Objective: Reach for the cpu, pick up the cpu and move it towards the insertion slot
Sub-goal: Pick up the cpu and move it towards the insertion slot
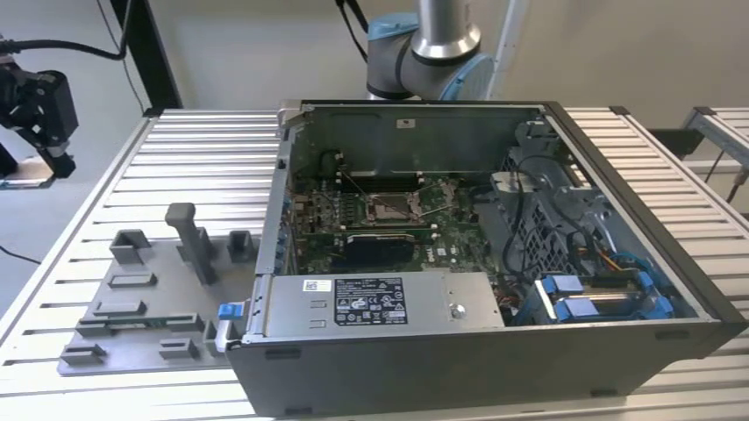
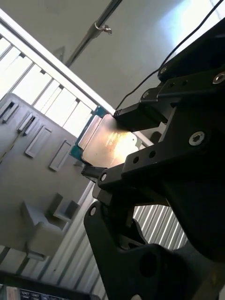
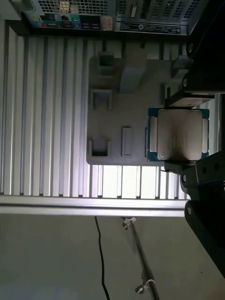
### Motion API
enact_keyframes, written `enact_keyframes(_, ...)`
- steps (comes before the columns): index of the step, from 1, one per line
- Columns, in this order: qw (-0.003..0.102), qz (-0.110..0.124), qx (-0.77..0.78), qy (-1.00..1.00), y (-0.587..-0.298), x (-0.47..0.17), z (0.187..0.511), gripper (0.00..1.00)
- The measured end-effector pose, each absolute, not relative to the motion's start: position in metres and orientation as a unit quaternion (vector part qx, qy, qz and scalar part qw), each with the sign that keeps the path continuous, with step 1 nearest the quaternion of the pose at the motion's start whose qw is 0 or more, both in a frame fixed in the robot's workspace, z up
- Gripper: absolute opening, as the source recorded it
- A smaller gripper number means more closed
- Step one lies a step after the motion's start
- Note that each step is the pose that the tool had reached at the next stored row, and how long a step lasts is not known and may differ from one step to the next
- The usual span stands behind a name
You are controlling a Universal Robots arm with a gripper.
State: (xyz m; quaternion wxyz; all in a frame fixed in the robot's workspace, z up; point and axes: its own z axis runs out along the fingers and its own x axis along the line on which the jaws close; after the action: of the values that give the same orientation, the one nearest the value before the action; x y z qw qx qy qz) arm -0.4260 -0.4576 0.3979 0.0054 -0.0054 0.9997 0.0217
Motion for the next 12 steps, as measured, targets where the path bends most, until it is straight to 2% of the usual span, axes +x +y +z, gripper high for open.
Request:
enact_keyframes(5, 0.005, 0.022, -0.005, 1.000, -0.457, -0.426, 0.413, 0.00)
enact_keyframes(12, 0.005, 0.021, -0.005, 1.000, -0.457, -0.426, 0.416, 0.00)
